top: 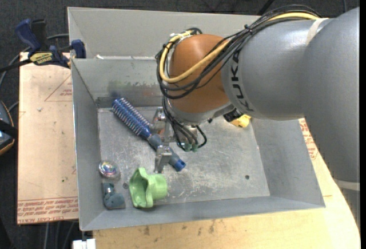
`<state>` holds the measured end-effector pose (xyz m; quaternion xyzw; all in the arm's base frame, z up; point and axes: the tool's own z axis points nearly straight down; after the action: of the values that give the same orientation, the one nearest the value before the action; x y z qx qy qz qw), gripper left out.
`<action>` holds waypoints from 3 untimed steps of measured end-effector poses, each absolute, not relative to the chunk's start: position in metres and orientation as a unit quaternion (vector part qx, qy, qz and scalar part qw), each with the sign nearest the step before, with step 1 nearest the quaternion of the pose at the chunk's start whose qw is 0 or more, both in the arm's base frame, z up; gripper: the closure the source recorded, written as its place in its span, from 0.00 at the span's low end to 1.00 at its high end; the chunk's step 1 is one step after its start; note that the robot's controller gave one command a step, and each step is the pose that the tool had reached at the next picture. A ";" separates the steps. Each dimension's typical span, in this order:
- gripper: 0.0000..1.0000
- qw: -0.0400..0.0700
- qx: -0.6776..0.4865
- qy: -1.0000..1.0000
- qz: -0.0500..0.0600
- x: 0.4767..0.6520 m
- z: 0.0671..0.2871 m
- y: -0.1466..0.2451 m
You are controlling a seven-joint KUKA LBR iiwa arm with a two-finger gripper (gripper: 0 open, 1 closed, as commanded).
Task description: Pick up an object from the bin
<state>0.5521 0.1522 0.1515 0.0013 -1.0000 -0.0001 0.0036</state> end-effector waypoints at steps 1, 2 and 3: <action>0.00 -0.002 -0.064 -0.998 -0.002 0.605 0.073 0.149; 0.00 -0.003 -0.063 -0.998 -0.002 0.607 0.076 0.150; 0.00 -0.002 -0.063 -0.998 -0.001 0.608 0.077 0.151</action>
Offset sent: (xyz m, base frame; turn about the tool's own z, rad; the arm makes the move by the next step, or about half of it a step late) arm 0.0503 -0.0048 -0.0815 0.1305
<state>0.6082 0.1512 0.0770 -0.0633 -0.9980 -0.0013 -0.0019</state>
